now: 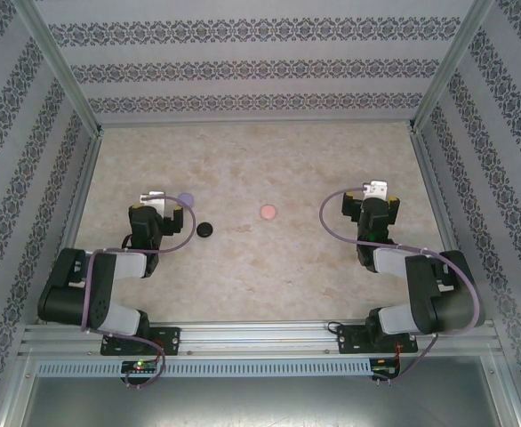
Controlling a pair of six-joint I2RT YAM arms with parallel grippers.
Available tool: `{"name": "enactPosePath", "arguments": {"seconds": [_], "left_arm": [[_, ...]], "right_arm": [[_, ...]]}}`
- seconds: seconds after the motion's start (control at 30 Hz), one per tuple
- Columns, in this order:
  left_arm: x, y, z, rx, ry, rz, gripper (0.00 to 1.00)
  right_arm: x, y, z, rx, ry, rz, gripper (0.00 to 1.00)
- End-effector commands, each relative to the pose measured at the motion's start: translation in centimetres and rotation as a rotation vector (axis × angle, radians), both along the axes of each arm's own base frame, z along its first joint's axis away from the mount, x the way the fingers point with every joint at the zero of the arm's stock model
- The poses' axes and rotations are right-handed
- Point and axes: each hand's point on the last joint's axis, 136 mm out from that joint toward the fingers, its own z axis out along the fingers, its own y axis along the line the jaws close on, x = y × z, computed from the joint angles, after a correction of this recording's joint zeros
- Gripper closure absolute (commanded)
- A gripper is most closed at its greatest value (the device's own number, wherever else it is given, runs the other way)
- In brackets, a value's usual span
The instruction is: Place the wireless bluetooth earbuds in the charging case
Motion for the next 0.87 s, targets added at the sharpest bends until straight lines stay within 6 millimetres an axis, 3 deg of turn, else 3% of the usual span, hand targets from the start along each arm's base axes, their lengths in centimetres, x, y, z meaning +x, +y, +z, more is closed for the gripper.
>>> {"name": "enactPosePath", "arguments": {"seconds": [0.0,0.1,0.17,0.23,0.83], "left_arm": [[1.7,-1.1,1.7,-0.051,-0.105,-0.075,0.00],[2.2,-1.4,1.3,-0.066,-0.072,-0.109,0.01],[2.7,-1.1,1.2,-0.091,-0.057,-0.107,0.01],[2.9,-0.3,0.8,-0.134,-0.033,-0.087,0.00],[2.9,0.0,0.7,-0.124,-0.029,-0.070,0.00]], "right_arm": [[0.8,1.5,0.3,0.040,-0.072,0.105,0.02],[1.7,2.0,0.1,0.052,-0.056,0.146,0.02],[2.3,1.3,0.2,0.106,-0.053,0.148,0.02],[2.3,1.2,0.2,0.112,-0.047,0.154,0.02],[2.3,2.1,0.2,0.112,-0.039,0.208,0.02]]}}
